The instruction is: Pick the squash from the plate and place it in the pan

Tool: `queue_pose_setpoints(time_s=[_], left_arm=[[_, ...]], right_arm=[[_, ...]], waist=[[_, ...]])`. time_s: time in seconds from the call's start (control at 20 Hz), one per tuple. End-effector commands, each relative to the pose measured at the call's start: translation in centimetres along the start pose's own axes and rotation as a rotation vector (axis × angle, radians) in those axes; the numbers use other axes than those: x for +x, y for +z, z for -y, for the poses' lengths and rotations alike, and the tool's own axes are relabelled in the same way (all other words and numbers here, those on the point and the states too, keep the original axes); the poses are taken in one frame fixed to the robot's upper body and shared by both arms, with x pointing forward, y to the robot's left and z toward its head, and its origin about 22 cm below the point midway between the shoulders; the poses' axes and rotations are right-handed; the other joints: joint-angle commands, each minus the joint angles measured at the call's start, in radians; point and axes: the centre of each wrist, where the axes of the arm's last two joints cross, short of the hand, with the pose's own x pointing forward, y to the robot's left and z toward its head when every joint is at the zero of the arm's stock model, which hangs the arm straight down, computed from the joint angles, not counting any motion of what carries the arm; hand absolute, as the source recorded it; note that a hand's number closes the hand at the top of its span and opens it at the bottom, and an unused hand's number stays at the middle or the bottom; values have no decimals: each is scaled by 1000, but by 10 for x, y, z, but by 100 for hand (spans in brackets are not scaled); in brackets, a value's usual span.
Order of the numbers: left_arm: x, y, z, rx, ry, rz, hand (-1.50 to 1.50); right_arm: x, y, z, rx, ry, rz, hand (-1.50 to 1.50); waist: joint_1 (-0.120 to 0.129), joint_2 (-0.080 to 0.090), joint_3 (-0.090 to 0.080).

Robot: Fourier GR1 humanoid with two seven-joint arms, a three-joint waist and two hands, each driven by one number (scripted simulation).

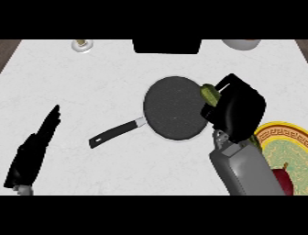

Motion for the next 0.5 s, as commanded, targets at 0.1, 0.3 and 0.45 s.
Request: queue_pose_setpoints(time_s=[0.1, 0.3, 0.45], left_arm=[[18, -15, -6, -8, -13, 24, 0], [-1, -1, -3, -40, -8, 20, 0], [0, -6, 3, -10, -3, 21, 0]], right_arm=[[33, -42, -17, 68, -130, -161, 150], [15, -49, -75, 137, -57, -215, 150], [13, -68, -92, 212, -20, -200, 150]], waist=[[11, 8, 1], [43, 14, 1], [28, 14, 1]])
